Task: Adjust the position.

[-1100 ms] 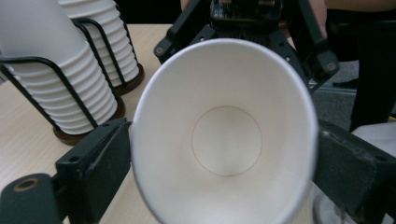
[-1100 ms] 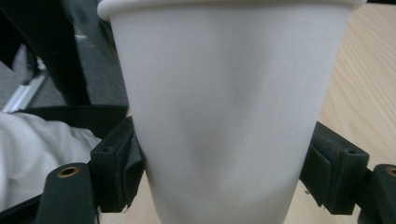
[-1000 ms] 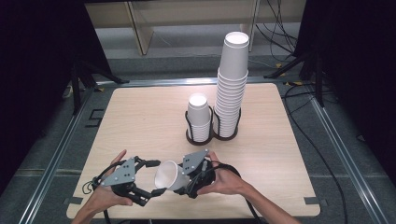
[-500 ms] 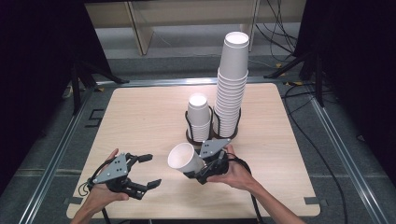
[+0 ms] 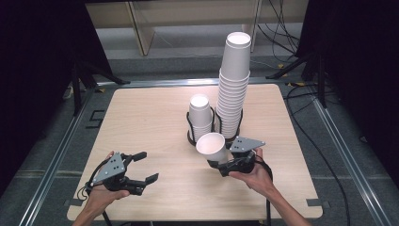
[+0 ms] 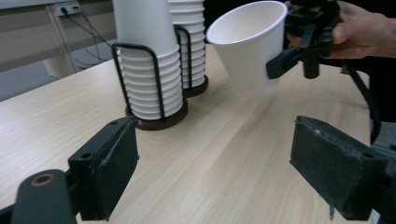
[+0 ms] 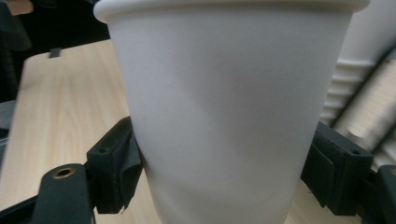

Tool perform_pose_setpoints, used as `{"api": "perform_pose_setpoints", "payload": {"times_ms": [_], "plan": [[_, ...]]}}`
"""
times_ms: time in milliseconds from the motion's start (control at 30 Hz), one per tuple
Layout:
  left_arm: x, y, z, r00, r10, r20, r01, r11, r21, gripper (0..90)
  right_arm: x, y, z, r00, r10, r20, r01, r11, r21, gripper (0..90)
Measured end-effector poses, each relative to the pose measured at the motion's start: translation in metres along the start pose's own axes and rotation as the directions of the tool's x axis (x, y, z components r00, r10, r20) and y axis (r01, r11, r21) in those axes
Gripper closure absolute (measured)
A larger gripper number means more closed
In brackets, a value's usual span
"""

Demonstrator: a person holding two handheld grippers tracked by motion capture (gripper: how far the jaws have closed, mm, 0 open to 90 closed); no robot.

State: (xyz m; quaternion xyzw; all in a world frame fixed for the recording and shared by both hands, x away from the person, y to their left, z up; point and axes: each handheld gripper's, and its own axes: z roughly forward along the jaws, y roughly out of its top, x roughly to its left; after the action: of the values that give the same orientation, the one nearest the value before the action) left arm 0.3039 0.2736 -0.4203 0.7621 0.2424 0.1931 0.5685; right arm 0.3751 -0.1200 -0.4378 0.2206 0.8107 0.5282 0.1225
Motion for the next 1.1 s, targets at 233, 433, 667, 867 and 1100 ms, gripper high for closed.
{"api": "perform_pose_setpoints", "payload": {"times_ms": [233,433,667,867,1100], "plan": [[0.004,-0.008,0.002,0.9981,-0.028,-0.056,0.027,0.9995,-0.014,14.9,-0.009,-0.013,-0.014,0.9983,0.017,0.055,-0.014,0.999,-0.044,22.0],[0.001,-0.013,0.006,0.9981,-0.031,-0.053,0.031,0.9995,0.004,14.9,-0.017,-0.021,-0.024,0.9958,0.028,0.087,-0.024,0.999,-0.044,22.0],[0.003,-0.016,0.005,0.9966,-0.042,-0.070,0.042,0.9991,0.001,14.9,-0.036,-0.035,-0.045,0.9768,0.087,0.196,-0.076,0.995,-0.062,21.8],[0.004,-0.017,0.003,0.9956,-0.040,-0.085,0.041,0.9991,0.012,14.9,-0.053,-0.050,-0.055,0.9531,0.154,0.260,-0.142,0.988,-0.065,21.8],[0.005,-0.018,0.006,0.9965,-0.047,-0.070,0.046,0.9989,-0.012,14.9,-0.071,-0.059,-0.059,0.9230,0.180,0.340,-0.165,0.984,-0.073,21.8]]}}
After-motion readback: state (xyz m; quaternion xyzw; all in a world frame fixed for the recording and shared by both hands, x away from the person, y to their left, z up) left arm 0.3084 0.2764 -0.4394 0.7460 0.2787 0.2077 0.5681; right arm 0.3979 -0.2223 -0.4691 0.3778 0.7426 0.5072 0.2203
